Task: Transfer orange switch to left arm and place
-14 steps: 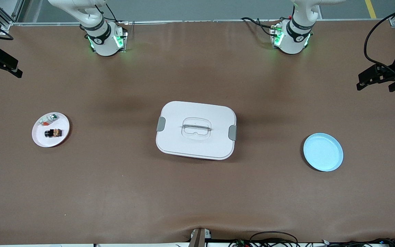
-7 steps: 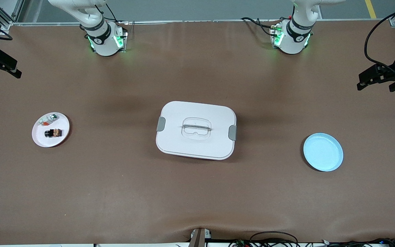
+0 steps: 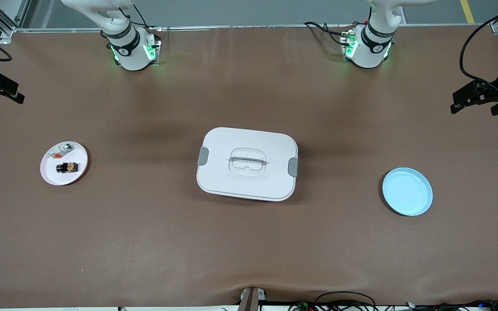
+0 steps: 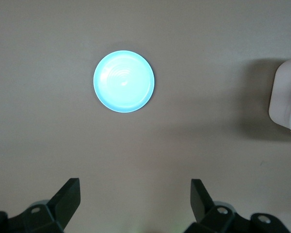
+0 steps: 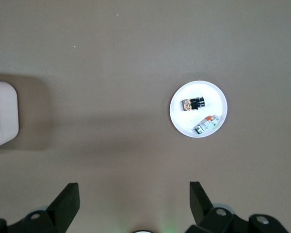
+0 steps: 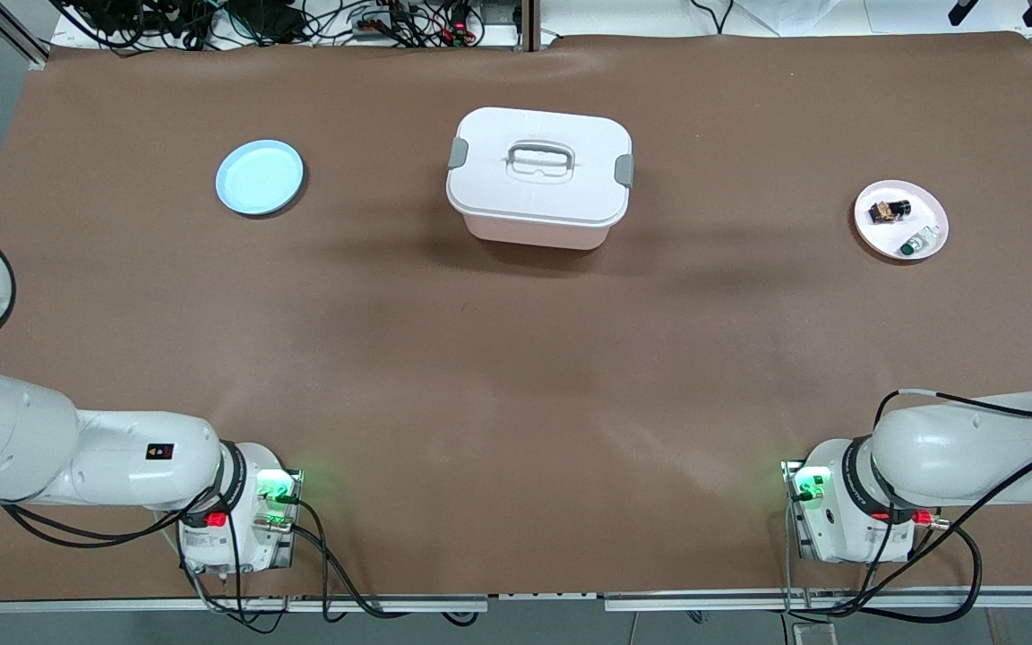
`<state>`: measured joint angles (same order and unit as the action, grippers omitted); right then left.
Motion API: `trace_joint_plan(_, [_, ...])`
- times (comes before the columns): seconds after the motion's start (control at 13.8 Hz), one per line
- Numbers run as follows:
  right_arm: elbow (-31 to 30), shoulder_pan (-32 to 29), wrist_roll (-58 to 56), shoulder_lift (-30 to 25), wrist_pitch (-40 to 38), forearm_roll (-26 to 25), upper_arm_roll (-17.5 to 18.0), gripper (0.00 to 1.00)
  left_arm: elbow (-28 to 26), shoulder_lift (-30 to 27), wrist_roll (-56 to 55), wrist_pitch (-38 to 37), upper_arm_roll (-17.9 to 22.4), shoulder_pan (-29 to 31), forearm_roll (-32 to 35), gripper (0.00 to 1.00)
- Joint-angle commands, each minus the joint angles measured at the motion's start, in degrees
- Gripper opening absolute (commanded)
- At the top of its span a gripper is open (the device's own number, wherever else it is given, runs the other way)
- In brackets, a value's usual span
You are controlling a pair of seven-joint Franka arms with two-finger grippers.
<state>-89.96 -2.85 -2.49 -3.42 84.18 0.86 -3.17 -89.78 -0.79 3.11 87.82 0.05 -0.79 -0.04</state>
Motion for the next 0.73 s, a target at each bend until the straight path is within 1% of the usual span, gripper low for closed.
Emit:
trace_joint_plan(0.0, [2.49, -1.02, -0.14, 3.23, 0.02, 0.01, 0.54, 1.00, 1.19, 0.09, 0.67, -0.99, -0.13, 0.00, 0.12, 1.00])
trace_joint_plan(0.07, [3.38, -1.19, -0.14, 4.99, -0.06, 0.19, 0.54, 1.00, 1.19, 0.18, 0.58, -0.99, -0.05, -0.09, 0.12, 1.00])
trace_joint_plan(0.22, [3.91, -1.28, -0.32, 5.62, 0.11, -0.24, 0.54, 1.00, 1.19, 0.09, 0.67, -0.99, -0.05, 0.00, -0.05, 1.00])
trace_joint_plan(0.36, [3.04, -1.28, -0.32, 5.88, 1.25, -0.51, 0.45, 1.00, 1.27, 0.09, 0.58, -0.99, -0.05, -0.09, -0.14, 1.00])
trace_joint_plan(0.51, [-0.73, -3.11, -0.49, 6.41, 4.40, -0.51, 0.45, 1.00, 1.27, 0.00, 0.58, -0.99, -0.13, -0.09, -0.14, 1.00])
trace_joint_plan(0.65, [-4.15, -4.87, -3.11, 6.94, 7.21, -0.51, 0.45, 1.00, 1.19, 0.00, 0.75, -0.99, -0.13, -0.18, -0.05, 1.00])
